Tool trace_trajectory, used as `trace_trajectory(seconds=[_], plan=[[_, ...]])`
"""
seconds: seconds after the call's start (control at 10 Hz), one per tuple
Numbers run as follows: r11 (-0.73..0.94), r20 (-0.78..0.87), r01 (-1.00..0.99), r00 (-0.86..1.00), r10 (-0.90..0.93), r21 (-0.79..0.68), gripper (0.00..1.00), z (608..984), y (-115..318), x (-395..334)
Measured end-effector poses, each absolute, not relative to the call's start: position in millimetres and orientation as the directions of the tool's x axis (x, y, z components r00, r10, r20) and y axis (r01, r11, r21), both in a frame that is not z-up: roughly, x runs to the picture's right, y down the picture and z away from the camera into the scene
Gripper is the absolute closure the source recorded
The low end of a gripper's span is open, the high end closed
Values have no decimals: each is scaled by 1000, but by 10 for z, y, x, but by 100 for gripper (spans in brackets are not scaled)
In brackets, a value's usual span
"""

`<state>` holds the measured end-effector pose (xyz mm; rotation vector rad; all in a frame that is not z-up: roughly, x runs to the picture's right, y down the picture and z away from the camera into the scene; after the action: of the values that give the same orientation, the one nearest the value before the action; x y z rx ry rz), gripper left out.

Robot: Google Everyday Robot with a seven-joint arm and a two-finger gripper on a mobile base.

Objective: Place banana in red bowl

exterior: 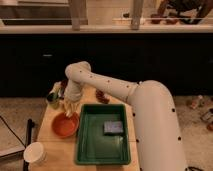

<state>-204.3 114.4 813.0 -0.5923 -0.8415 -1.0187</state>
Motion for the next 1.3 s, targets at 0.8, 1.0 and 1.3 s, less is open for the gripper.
trace_trajectory(seconds=[0.8, 1.0, 1.3], plan=[[274, 859, 960, 97, -503, 52, 100, 7950, 1257, -2331], [226, 868, 971, 50, -494, 73, 100, 7871, 1363, -2363], [189, 875, 977, 2, -484, 102, 97, 7779, 1457, -2376]])
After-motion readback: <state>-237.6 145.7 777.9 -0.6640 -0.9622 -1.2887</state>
